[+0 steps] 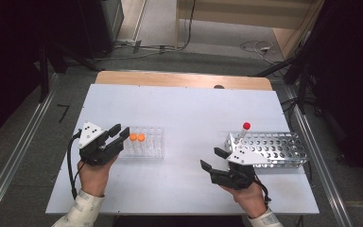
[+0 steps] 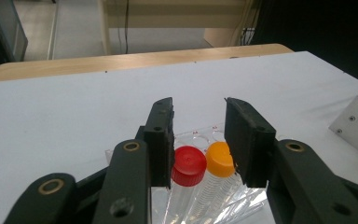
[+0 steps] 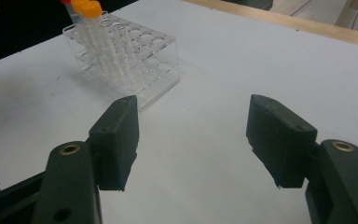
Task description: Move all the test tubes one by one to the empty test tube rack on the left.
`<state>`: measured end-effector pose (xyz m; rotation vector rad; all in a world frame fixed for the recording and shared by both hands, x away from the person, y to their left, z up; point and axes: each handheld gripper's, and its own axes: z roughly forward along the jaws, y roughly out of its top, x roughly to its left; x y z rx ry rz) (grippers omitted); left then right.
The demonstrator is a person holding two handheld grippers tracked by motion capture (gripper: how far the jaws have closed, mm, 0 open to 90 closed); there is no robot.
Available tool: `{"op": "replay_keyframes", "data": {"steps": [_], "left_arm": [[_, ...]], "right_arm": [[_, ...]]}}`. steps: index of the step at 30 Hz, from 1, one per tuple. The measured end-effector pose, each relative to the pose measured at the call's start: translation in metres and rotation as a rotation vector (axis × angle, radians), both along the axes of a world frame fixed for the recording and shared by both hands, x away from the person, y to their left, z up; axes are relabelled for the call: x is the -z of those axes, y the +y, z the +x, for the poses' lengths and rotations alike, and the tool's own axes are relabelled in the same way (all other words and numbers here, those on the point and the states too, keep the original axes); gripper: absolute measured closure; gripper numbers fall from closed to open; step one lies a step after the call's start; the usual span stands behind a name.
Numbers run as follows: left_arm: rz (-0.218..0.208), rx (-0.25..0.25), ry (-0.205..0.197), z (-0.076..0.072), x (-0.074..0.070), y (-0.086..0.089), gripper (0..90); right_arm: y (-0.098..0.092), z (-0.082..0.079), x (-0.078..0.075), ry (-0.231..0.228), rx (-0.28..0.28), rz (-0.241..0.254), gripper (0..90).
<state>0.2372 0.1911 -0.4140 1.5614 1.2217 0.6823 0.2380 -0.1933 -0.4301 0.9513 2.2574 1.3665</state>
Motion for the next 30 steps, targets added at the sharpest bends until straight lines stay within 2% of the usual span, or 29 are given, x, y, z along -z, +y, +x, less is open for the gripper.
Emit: {"op": "replay_keyframes", "data": {"steps": [5, 13, 17, 21, 25, 30], "left_arm": [[-0.022, -0.004, 0.002, -0.001, -0.001, 0.001, 52.4], [-0.035, -0.016, 0.014, 0.000, -0.002, -0.001, 32.3], [-0.036, -0.014, 0.015, 0.000, -0.002, -0.002, 30.9], [-0.035, -0.013, 0.015, 0.000, -0.002, -0.004, 30.7], [-0.033, -0.011, 0.018, 0.000, -0.002, -0.006, 29.6], [-0.026, -0.004, 0.020, 0.000, -0.001, -0.007, 27.7]], "right_arm": [[-0.011, 0.003, -0.002, -0.012, 0.048, 0.004, 32.7], [-0.042, 0.013, -0.004, -0.039, 0.192, 0.001, 32.7], [-0.055, 0.020, -0.002, -0.057, 0.266, -0.011, 32.9], [-0.064, 0.035, 0.002, -0.071, 0.363, -0.033, 35.6], [-0.068, 0.053, 0.008, -0.051, 0.430, -0.043, 39.2], [-0.067, 0.071, 0.015, -0.012, 0.474, -0.050, 49.6]]}}
